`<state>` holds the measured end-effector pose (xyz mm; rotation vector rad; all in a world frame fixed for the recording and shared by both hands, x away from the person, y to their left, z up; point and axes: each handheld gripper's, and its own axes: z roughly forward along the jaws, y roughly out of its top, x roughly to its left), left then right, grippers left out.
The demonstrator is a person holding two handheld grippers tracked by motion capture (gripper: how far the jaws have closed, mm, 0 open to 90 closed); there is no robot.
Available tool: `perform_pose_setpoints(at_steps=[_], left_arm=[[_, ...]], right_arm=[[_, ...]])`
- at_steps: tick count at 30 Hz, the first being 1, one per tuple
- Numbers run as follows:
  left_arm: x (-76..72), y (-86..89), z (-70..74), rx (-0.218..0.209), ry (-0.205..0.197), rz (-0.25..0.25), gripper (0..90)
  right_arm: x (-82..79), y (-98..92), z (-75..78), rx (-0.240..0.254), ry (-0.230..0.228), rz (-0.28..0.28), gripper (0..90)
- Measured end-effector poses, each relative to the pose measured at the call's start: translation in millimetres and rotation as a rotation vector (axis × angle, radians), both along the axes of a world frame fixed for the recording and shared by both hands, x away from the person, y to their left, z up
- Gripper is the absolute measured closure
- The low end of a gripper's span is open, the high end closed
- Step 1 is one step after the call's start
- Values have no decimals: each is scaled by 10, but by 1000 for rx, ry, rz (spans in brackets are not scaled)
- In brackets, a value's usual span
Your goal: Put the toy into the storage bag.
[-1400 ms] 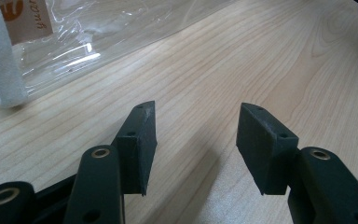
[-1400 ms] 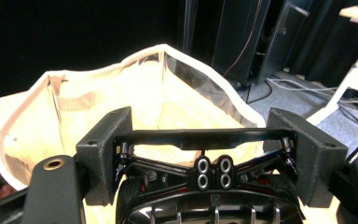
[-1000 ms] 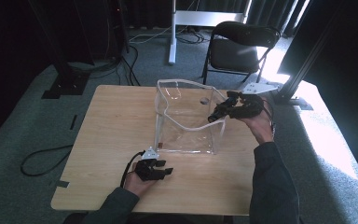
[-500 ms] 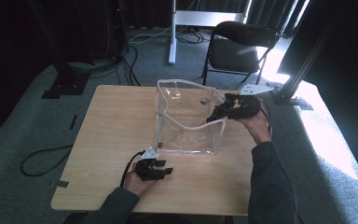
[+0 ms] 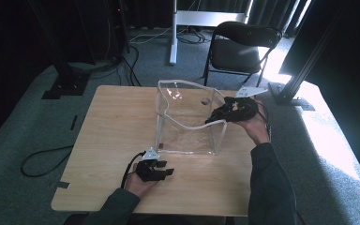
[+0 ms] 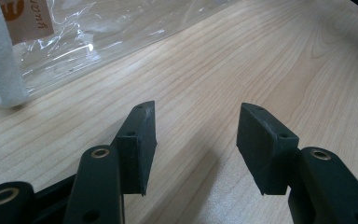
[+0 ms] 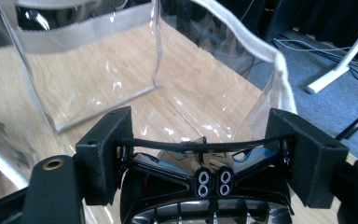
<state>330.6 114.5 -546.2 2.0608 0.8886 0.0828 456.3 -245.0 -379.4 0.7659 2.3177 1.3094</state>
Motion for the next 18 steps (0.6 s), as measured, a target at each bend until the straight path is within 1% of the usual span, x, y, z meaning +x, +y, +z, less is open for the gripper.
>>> perform_pose_setpoints(at_steps=[8, 11, 13, 14, 16, 18], left_arm=[[-3, -1, 0, -2, 2, 2, 476], [-2, 0, 0, -2, 2, 2, 475], [-2, 0, 0, -2, 2, 2, 475], [-2, -1, 0, -1, 1, 3, 475], [-1, 0, 0, -2, 2, 2, 467], [-2, 1, -1, -3, 2, 3, 459]], right_arm=[[2, 34, -18, -36, -1, -16, 237], [-1, 40, -25, -66, -14, -51, 232], [-6, 45, -27, -81, -19, -57, 225], [-8, 47, -29, -80, -16, -61, 217], [-22, 36, -21, -75, -30, -75, 231], [-26, 26, -17, -69, -34, -75, 231]])
